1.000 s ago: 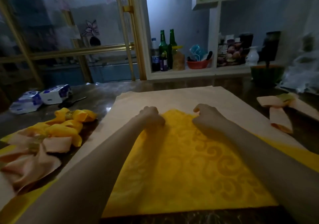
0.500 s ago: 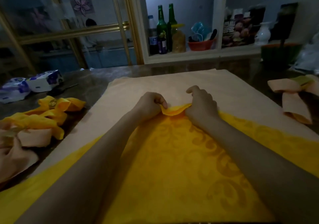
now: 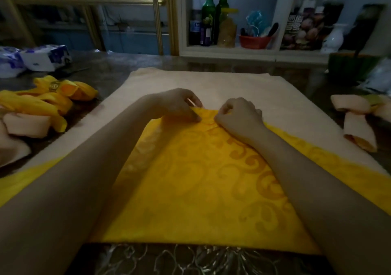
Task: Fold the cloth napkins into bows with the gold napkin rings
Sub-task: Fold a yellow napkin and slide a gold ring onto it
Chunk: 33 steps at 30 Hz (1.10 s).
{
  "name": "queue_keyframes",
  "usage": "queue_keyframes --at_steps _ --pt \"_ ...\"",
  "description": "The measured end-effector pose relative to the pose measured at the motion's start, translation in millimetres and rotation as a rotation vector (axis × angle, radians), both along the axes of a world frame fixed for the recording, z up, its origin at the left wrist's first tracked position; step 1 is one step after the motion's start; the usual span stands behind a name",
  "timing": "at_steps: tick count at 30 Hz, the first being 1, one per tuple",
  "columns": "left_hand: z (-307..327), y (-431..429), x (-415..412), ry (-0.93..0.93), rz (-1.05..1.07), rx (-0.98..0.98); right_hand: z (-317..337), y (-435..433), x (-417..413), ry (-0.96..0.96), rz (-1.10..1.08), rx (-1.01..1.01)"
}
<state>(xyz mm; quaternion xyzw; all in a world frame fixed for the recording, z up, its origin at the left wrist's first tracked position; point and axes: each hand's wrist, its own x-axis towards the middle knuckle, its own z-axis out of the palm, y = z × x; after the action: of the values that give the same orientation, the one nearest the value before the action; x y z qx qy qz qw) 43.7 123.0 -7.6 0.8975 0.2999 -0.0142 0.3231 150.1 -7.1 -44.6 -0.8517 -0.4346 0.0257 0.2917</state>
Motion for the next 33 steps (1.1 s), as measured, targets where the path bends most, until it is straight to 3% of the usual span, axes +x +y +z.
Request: queue_keyframes --at_steps 4,11,19,23,33 --pt "-3.1 -4.5 3.9 -0.047 0.022 0.036 0.0 -1.8 -0.8 0.079 0.028 0.01" --pt "-9.3 -7.4 5.7 -0.167 0.065 0.123 1.1 -0.9 -0.8 -0.004 0.022 0.079" --pt "11.8 -17.3 12.2 0.153 -0.071 0.2 0.5 -2.8 -3.5 -0.065 0.053 0.113" --pt "3.8 -15.3 15.3 0.122 -0.077 0.307 -0.8 -2.7 -2.2 -0.018 0.017 0.119" --pt "5.7 -19.6 8.7 0.058 -0.136 0.35 -0.1 -3.4 2.7 0.052 -0.033 0.157"
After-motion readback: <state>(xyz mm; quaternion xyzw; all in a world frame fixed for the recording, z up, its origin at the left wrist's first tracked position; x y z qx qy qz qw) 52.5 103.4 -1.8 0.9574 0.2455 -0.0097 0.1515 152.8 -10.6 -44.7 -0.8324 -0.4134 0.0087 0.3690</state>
